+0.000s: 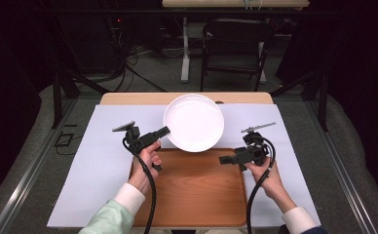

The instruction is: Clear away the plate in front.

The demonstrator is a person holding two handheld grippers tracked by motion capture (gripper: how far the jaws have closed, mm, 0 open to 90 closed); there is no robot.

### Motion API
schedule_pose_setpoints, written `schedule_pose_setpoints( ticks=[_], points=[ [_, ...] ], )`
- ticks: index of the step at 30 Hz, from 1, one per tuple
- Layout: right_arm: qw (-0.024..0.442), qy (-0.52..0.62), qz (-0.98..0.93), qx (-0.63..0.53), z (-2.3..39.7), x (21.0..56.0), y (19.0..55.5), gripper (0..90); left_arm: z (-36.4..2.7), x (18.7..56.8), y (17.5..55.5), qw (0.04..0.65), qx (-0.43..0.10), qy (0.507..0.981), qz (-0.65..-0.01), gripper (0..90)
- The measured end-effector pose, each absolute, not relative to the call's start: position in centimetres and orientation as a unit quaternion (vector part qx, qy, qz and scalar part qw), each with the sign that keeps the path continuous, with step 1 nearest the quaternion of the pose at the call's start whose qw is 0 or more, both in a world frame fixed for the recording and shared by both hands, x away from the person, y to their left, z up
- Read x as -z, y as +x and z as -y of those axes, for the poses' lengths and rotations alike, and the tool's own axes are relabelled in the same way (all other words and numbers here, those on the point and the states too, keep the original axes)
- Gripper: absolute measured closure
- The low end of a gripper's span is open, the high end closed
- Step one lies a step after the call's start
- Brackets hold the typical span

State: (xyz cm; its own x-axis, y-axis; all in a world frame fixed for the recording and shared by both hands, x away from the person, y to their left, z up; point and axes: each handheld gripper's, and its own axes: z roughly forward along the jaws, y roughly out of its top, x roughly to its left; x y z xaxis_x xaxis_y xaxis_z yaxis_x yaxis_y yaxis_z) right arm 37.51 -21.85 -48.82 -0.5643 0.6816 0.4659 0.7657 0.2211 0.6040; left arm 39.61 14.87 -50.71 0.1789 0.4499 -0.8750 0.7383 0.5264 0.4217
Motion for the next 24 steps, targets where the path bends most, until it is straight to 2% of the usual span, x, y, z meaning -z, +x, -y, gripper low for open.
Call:
schedule_pose_setpoints(
  ticks=[2,8,9,10,12,16,18,20,24],
  points=[
    [0.055,-0.467,0.777,0.419,21.6,49.1,38.0,5.4,-14.7,50.9,39.1,0.604,0.124,0.479,-0.625,87.3],
    [0.074,-0.497,0.741,0.445,21.7,50.2,40.7,20.0,-14.7,51.0,38.2,0.604,0.134,0.497,-0.608,87.1],
    [0.074,-0.497,0.741,0.445,21.7,50.2,40.7,20.0,-14.7,50.9,38.0,0.605,0.135,0.499,-0.606,87.1],
    [0.076,-0.499,0.735,0.453,21.8,50.1,40.7,26.0,-14.6,50.8,37.8,0.606,0.136,0.508,-0.597,86.9],
    [0.073,-0.498,0.736,0.454,21.9,50.1,40.7,29.0,-14.6,50.7,37.6,0.607,0.135,0.511,-0.594,86.7],
    [0.061,-0.49,0.736,0.463,21.8,49.5,40.3,44.2,-14.5,50.3,37.0,0.607,0.135,0.535,-0.572,86.2],
    [0.053,-0.485,0.74,0.463,21.7,49.2,40.1,46.8,-14.5,50.3,36.7,0.606,0.136,0.54,-0.568,86.1],
    [0.047,-0.483,0.742,0.463,21.8,49.0,39.8,58.0,-14.9,50.4,36.4,0.607,0.131,0.544,-0.565,86.5],
    [0.052,-0.477,0.745,0.464,21.5,48.9,39.6,61.1,-15.7,50.6,35.9,0.603,0.122,0.558,-0.557,86.8]
  ],
)
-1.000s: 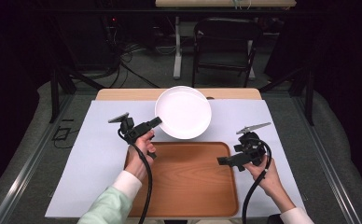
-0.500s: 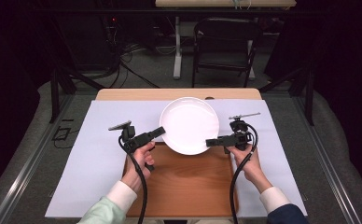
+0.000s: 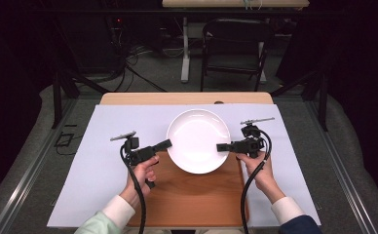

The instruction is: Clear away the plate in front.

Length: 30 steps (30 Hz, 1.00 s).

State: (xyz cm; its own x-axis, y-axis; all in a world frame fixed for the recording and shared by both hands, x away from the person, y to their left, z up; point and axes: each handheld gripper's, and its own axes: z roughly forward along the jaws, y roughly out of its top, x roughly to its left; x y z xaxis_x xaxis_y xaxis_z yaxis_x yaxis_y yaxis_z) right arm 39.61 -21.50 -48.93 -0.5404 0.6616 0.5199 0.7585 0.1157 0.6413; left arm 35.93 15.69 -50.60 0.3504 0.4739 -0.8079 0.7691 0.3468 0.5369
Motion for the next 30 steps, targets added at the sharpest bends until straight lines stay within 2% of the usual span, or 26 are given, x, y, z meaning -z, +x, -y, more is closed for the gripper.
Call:
schedule_pose_setpoints(
  ticks=[12,30],
  points=[
    [0.057,-0.46,0.754,0.466,21.2,48.0,37.7,67.2,-16.3,50.1,34.5,0.587,0.116,0.587,-0.545,87.1],
    [0.034,-0.43,0.781,0.452,19.6,46.9,35.0,69.4,-17.7,49.0,33.1,0.578,0.081,0.626,-0.517,85.5]
  ],
)
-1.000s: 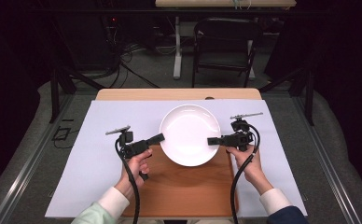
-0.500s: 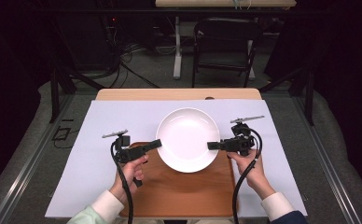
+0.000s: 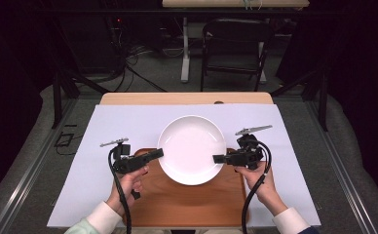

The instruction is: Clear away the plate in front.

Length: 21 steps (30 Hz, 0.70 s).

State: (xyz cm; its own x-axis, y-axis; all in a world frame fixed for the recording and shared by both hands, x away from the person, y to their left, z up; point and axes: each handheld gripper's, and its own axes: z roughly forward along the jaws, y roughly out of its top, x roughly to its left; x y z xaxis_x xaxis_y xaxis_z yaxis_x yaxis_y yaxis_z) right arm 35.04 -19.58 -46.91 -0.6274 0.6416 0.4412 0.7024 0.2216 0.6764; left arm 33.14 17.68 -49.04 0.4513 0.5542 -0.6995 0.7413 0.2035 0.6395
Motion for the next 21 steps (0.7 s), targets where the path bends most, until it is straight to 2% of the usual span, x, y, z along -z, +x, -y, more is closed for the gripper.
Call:
schedule_pose_setpoints(
  ticks=[21],
  points=[
    [0.029,-0.421,0.794,0.438,18.9,47.0,33.6,72.1,-17.9,49.1,31.6,0.555,0.046,0.659,-0.506,83.6]
  ],
)
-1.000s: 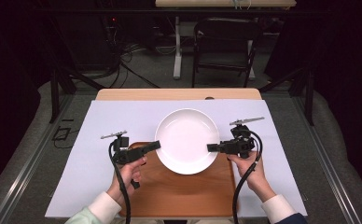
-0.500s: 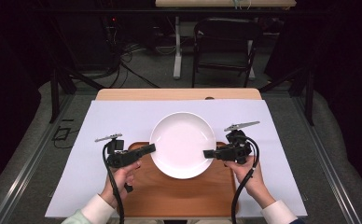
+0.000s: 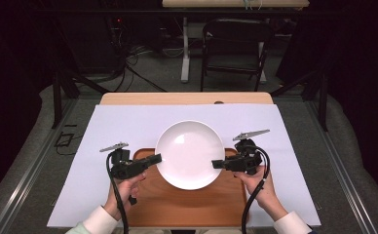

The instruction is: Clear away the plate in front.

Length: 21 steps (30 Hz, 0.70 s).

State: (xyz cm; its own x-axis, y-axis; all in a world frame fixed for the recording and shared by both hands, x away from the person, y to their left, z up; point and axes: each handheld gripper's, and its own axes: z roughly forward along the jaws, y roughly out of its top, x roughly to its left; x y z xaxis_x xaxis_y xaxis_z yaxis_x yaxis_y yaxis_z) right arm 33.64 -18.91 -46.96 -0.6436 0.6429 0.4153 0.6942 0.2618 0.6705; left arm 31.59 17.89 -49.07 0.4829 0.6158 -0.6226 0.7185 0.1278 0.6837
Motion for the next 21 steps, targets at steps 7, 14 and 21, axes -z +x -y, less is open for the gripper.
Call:
schedule_pose_setpoints(
  ticks=[7,14,21],
  points=[
    [0.036,-0.415,0.798,0.436,18.6,47.0,33.0,73.4,-18.3,49.3,31.0,0.545,0.043,0.666,-0.507,83.0],
    [0.038,-0.412,0.804,0.427,18.1,47.3,32.8,73.4,-18.6,49.1,30.3,0.543,0.033,0.675,-0.498,83.2],
    [0.046,-0.408,0.807,0.424,17.9,47.3,32.4,73.6,-18.8,48.9,29.8,0.539,0.032,0.683,-0.492,83.3]
  ],
)
